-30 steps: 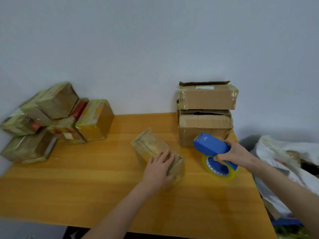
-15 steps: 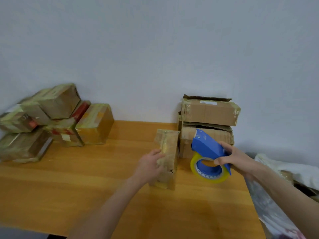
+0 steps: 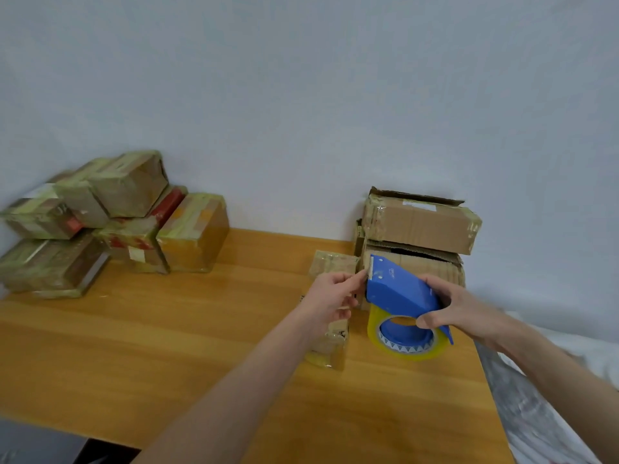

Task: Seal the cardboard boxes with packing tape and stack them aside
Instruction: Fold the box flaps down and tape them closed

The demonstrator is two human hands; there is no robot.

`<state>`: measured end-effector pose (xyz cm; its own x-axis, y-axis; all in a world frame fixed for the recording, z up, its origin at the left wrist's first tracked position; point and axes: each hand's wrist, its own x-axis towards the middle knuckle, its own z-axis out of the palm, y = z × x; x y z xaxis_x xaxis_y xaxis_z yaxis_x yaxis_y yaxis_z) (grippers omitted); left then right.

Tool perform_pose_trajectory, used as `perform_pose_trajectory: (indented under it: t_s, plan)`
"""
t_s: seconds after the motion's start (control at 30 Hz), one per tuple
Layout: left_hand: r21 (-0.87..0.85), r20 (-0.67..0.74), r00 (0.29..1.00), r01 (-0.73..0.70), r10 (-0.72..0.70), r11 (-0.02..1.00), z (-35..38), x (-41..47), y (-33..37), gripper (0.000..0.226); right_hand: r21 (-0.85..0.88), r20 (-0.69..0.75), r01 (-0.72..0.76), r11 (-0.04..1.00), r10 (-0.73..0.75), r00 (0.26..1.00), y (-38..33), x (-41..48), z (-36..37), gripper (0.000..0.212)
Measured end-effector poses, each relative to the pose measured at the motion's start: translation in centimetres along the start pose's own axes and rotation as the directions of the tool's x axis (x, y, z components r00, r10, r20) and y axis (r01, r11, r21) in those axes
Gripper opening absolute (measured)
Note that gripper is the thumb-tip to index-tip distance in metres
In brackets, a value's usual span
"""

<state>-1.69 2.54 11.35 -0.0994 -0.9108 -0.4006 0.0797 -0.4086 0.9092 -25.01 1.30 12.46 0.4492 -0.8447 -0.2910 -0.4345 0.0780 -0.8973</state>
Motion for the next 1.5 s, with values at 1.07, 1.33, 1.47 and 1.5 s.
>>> perform_pose_trajectory:
  t_s: [1.07, 1.33, 1.47, 1.5]
  plan:
    - [0.32, -0.324, 0.946, 0.106, 0.003, 0.942, -12.0, -1.1, -3.9, 0.016, -0.619, 0.023, 0.022, 0.785, -0.01, 1.0, 1.1, -0.9, 1.5, 0.063]
    - [0.375, -0.363, 0.932, 0.132, 0.014, 0.918, -11.7, 0.4, -6.1, 0.019, -0.658, -0.006, -0.033, 0.752, 0.039, 0.999, 3.3, 0.4, 2.4, 0.069]
    - [0.376, -0.383, 0.923, 0.138, 0.018, 0.916, -11.6, 1.3, -7.1, 0.021, -0.659, 0.003, -0.047, 0.751, 0.065, 0.998, 4.2, 1.4, 2.6, 0.068]
    - [0.379, -0.389, 0.921, 0.147, 0.013, 0.914, -11.6, 1.5, -7.3, 0.022, -0.664, 0.004, -0.049, 0.746, 0.069, 0.998, 4.5, 1.7, 2.7, 0.068]
